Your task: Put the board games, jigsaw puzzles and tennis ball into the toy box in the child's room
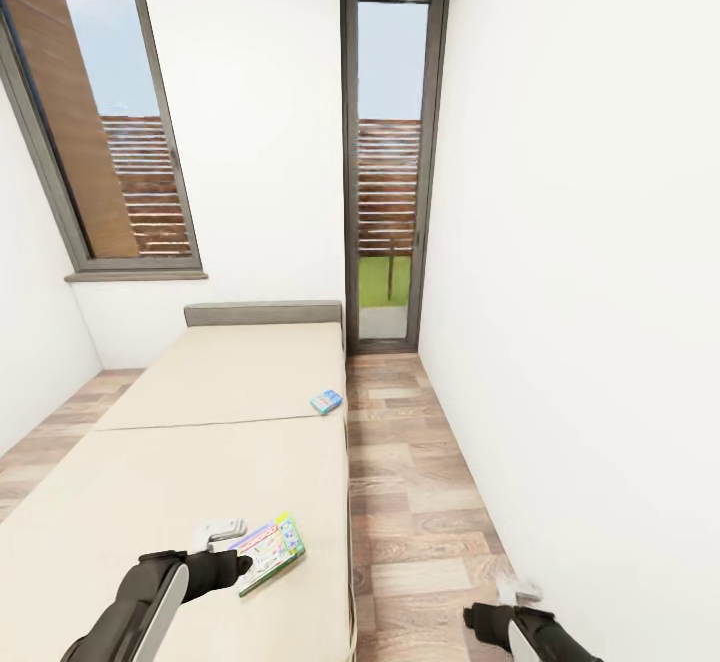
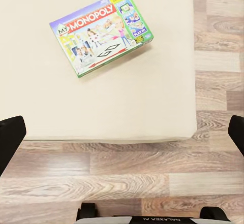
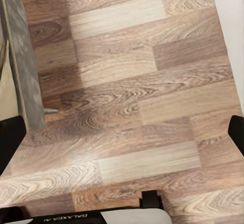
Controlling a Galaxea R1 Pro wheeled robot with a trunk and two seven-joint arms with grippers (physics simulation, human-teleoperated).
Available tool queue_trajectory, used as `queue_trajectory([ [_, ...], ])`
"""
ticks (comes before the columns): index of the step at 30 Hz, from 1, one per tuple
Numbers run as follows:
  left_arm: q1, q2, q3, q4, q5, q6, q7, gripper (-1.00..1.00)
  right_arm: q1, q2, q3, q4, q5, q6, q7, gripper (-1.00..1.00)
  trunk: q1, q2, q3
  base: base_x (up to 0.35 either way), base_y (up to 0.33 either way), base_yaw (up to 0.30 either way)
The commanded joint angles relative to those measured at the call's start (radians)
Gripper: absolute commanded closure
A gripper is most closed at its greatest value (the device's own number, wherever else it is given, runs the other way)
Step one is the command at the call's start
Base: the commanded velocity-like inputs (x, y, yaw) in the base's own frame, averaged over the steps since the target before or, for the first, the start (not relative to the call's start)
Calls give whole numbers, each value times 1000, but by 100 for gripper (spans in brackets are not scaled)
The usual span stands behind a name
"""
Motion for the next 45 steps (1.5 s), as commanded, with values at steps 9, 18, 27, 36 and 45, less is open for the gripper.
queue_trajectory([
  [9,-1,-62,1,-2,0,9,1,-100,-26,10,1,-123,4,153,-4,-100,0,-1,-1,58,-34,0],
  [18,-2,-92,0,-3,-4,-23,1,-100,-21,-4,-1,-168,-1,170,-4,-100,0,-1,-1,109,-80,0],
  [27,-2,-89,3,-9,-4,-33,2,-100,-25,-4,0,-179,1,183,2,-100,0,-1,-1,16,-5,0],
  [36,-4,-90,4,-14,-5,-34,3,-100,-30,-1,2,-185,3,184,4,-100,0,-1,-1,142,61,0],
  [45,-5,-93,3,-15,-5,-34,3,-100,-30,-6,-1,-186,-1,182,2,-100,0,-1,-1,30,10,84],
])
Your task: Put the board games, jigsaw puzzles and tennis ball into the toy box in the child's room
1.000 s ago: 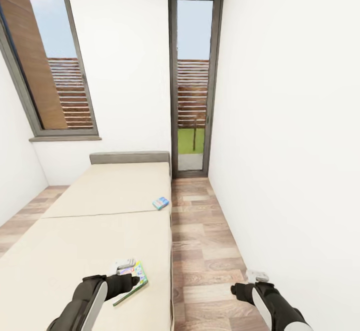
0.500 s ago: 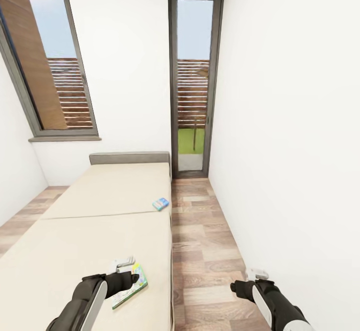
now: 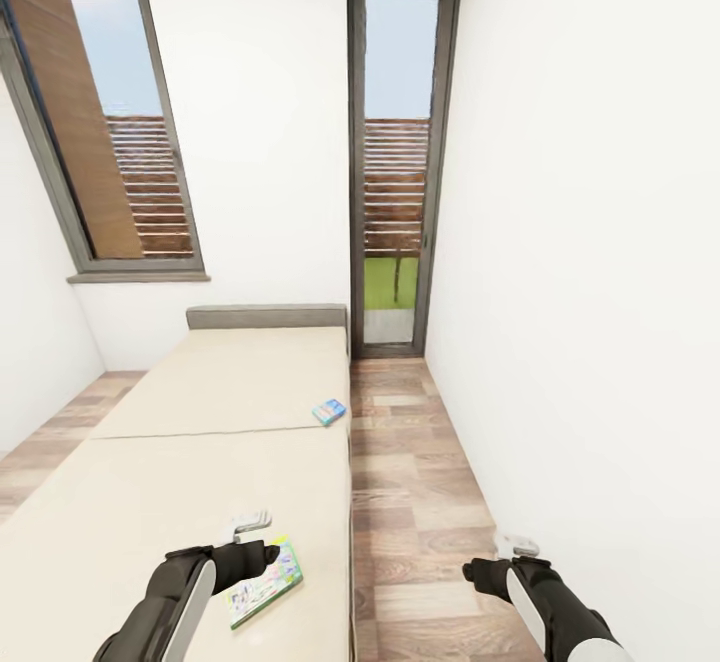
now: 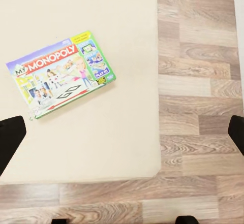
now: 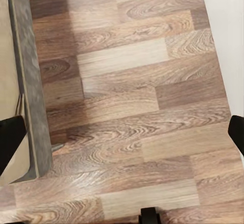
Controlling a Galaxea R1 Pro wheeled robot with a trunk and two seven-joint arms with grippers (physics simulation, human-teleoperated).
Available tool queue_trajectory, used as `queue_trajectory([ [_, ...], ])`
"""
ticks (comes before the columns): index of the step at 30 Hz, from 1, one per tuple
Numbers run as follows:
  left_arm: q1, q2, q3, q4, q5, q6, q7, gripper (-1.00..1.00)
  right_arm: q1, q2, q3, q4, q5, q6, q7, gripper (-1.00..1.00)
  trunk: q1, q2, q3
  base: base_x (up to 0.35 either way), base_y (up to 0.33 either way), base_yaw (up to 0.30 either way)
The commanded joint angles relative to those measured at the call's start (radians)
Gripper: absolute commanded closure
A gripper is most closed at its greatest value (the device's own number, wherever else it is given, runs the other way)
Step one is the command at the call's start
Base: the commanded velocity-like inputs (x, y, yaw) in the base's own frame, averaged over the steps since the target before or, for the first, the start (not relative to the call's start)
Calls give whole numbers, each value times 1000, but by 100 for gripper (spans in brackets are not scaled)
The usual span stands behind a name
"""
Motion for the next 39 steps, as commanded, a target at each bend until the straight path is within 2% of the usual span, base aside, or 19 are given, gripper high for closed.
queue_trajectory([
  [1,-1,-1,3,0,5,5,0,-100,0,0,-3,-2,-3,5,1,-100,0,-1,-1,37,2,202],
  [17,-1,0,3,-1,5,5,0,-100,2,0,-4,-2,-2,-2,4,-100,0,-1,-1,151,0,45],
  [39,-1,2,3,-1,6,5,0,-100,2,1,-3,0,1,-5,4,-100,0,-1,6,111,0,-53],
])
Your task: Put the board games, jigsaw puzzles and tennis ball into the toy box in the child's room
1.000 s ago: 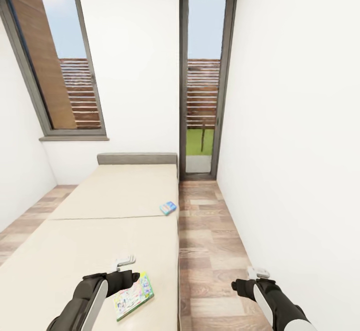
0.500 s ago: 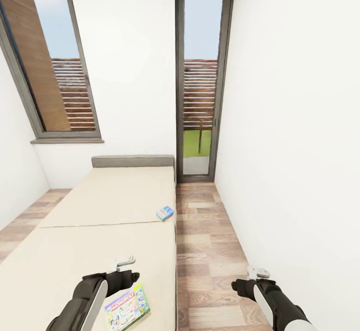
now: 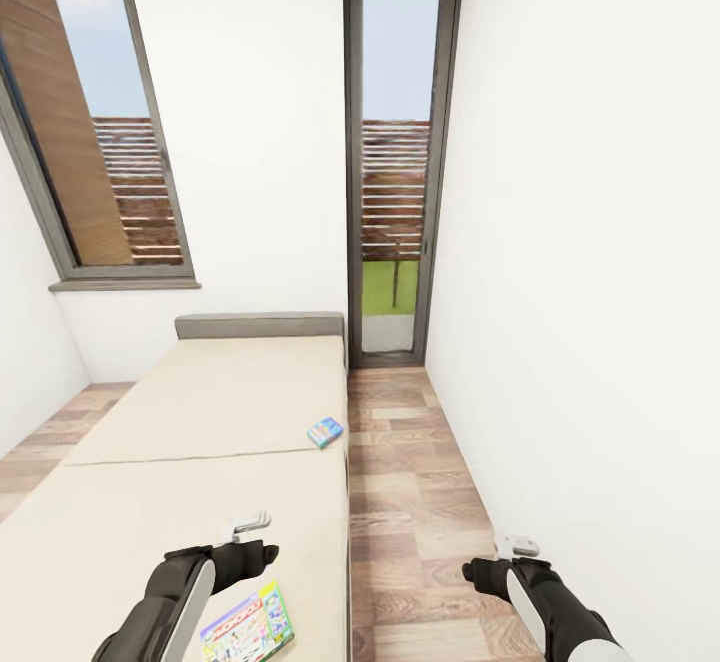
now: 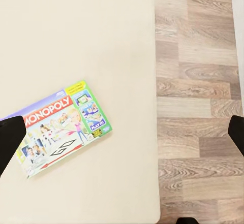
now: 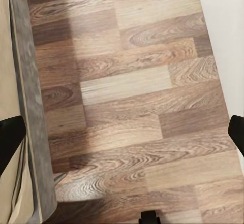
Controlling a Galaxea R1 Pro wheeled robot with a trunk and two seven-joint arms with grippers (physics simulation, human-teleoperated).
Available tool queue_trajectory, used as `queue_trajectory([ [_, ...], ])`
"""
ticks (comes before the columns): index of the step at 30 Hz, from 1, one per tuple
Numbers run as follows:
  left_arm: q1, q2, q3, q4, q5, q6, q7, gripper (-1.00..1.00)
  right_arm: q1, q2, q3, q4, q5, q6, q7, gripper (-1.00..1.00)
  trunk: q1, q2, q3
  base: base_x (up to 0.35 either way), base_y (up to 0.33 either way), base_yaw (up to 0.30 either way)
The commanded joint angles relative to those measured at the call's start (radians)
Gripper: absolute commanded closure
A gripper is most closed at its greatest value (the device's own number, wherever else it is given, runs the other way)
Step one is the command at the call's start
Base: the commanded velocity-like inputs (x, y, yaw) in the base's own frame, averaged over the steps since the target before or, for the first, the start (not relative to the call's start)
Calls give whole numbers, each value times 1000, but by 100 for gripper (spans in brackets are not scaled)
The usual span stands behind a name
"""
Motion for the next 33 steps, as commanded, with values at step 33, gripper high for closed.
queue_trajectory([
  [33,-34,5,9,21,5,11,13,-100,0,4,-4,-3,-7,3,-6,-100,0,-1,-4,3,0,0],
])
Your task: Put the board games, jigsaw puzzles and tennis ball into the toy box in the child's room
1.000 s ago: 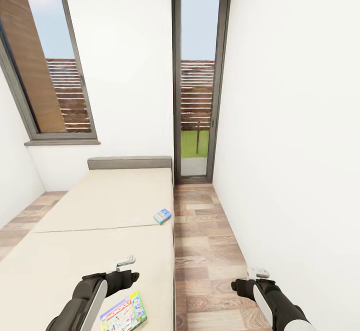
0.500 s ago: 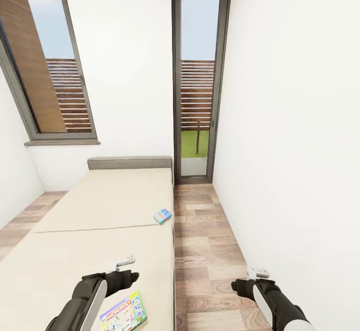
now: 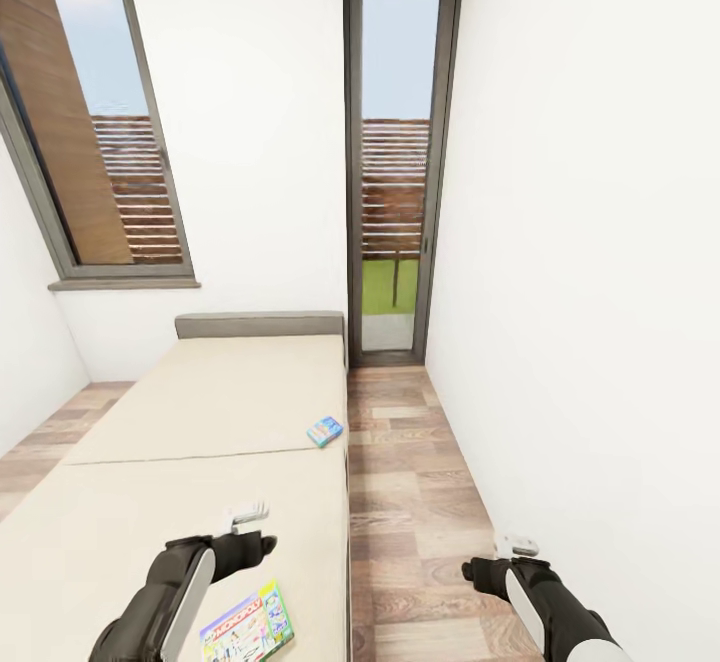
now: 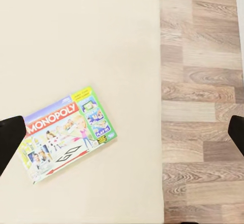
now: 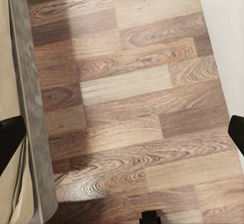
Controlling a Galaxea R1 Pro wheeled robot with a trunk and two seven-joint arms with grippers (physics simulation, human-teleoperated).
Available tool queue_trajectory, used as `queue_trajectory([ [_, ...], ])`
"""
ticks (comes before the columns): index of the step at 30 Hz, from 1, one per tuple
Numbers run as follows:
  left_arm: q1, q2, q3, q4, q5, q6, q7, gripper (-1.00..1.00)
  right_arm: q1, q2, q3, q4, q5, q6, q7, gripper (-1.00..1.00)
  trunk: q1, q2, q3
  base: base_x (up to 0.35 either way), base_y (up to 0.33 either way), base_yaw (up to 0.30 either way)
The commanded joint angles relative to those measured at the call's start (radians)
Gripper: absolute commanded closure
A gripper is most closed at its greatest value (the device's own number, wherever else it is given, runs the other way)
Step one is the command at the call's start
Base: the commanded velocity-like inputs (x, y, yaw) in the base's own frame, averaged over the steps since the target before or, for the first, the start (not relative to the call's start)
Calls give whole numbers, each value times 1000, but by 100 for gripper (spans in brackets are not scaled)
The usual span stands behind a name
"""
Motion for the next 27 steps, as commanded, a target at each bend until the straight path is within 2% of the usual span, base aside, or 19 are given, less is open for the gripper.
queue_trajectory([
  [1,-11,0,3,9,7,6,7,-100,0,1,-3,-1,-3,5,0,-100,0,-1,-2,0,0,0],
  [4,-48,1,4,49,7,8,31,-100,0,2,-2,-1,-3,6,0,-100,0,-1,-6,0,0,0],
  [11,-195,2,7,240,8,-6,101,-100,0,8,2,-1,4,9,-1,-100,0,-1,-17,0,0,0],
  [12,-244,2,8,319,8,-31,111,-100,0,10,3,-1,6,10,-1,-100,0,-1,-18,0,0,0],
  [15,-321,2,7,451,8,-102,120,-100,0,11,5,-1,7,10,-1,-100,0,-1,-23,0,0,0],
  [16,-369,2,7,544,8,-160,124,-100,0,13,6,-1,8,11,-2,-100,0,-1,-25,0,0,0],
  [19,-431,2,8,674,8,-239,129,-100,0,13,6,-1,9,11,-2,-100,0,-1,-30,0,0,0],
  [20,-466,1,7,740,7,-279,133,-100,0,13,6,-1,9,12,-2,-100,0,-1,-32,0,0,0],
  [24,-517,2,6,823,6,-334,144,-100,-1,13,7,-1,9,13,-1,-100,0,-1,-38,0,0,0],
  [27,-530,3,5,842,6,-349,153,-100,-2,15,7,-2,9,14,-1,-100,0,-1,-43,0,0,0],
])
